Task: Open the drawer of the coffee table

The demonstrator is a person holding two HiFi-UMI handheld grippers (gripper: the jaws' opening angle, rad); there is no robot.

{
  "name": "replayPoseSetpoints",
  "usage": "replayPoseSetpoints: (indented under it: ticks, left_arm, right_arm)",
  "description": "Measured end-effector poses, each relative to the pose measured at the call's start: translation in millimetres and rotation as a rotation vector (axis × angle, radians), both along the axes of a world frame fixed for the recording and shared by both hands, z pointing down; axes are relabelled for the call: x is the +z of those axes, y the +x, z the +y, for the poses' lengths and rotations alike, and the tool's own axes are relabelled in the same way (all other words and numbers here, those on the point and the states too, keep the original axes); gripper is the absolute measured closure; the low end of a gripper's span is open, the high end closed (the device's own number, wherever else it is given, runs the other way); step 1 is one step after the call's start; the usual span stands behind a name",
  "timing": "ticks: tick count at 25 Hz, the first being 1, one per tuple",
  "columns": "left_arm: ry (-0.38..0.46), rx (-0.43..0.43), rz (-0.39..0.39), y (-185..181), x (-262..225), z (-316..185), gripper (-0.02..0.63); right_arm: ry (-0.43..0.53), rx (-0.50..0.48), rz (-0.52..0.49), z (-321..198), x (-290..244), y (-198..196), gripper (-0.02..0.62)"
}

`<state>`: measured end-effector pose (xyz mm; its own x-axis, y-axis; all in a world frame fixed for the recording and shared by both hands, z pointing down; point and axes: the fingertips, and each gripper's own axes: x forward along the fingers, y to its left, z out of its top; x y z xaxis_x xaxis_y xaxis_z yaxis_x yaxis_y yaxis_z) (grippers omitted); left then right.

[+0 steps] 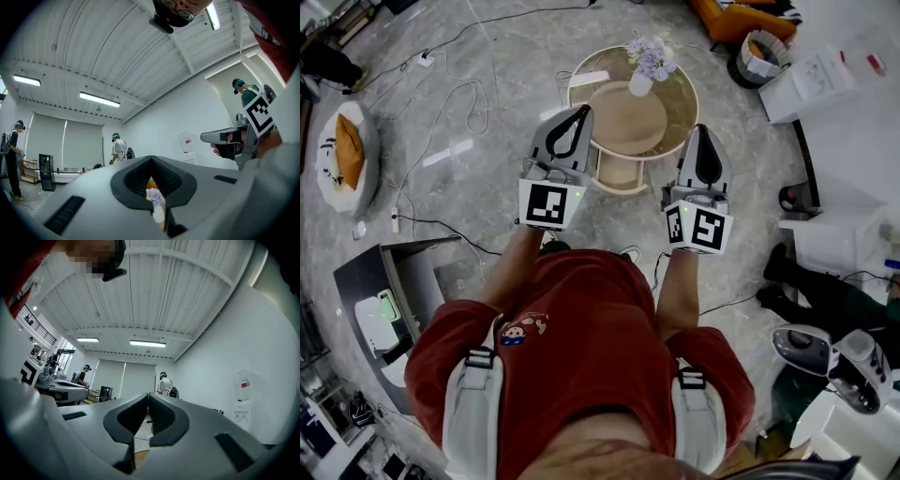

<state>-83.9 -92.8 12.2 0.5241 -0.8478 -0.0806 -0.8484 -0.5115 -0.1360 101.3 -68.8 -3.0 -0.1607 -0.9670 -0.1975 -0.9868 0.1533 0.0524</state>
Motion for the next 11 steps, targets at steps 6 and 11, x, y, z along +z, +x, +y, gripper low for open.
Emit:
replayPoseSetpoints:
  ticks: [6, 11]
  left_arm:
    - [0.005, -0.002, -0.002, -1.3, -2.1, -2.1, 0.594]
    - [0.004, -0.002, -0.002, 4.4, -2.5, -4.5, 0.593]
  right_arm:
    - [0.000, -0.004, 0.013, -2.0, -1.3, -2.1, 0.574]
    - [0.000, -0.002, 0.007, -4.8, -1.7, 3.3, 0.573]
